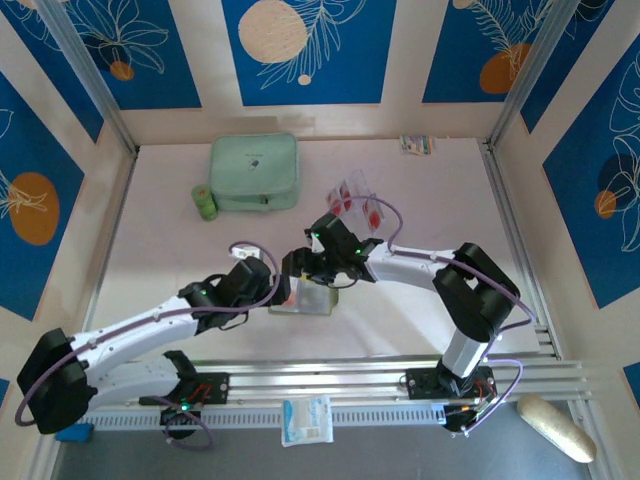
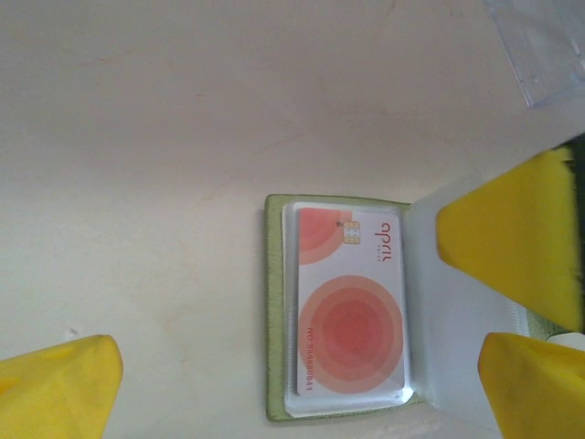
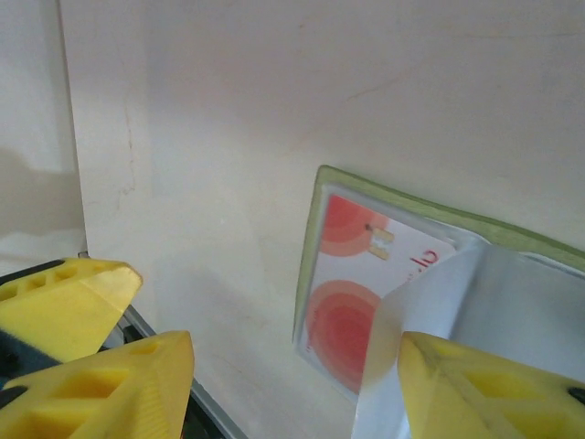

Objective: Put the credit cards into the card holder

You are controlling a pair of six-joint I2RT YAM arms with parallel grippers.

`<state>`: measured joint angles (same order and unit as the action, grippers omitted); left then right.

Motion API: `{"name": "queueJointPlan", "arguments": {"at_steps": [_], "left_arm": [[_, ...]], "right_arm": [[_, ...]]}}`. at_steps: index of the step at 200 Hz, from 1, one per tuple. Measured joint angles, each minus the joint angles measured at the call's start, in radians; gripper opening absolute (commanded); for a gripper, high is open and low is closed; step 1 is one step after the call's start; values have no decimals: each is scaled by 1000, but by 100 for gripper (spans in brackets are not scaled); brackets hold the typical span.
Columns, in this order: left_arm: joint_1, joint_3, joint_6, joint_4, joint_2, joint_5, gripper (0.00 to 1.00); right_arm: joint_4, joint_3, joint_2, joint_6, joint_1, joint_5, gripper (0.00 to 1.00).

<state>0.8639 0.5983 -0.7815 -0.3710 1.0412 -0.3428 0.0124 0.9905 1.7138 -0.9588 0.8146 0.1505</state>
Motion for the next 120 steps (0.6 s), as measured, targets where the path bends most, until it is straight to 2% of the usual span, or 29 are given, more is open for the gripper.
{"name": "queueJointPlan", "arguments": {"at_steps": [70, 120], "left_arm": [[-12, -22, -7, -64, -90, -37, 100], [-13, -27, -19, -76, -105, -52, 100]], "right_arm": [[6, 112, 169, -11, 36, 0, 62], [-5, 115, 194, -19, 36, 14, 61]]}}
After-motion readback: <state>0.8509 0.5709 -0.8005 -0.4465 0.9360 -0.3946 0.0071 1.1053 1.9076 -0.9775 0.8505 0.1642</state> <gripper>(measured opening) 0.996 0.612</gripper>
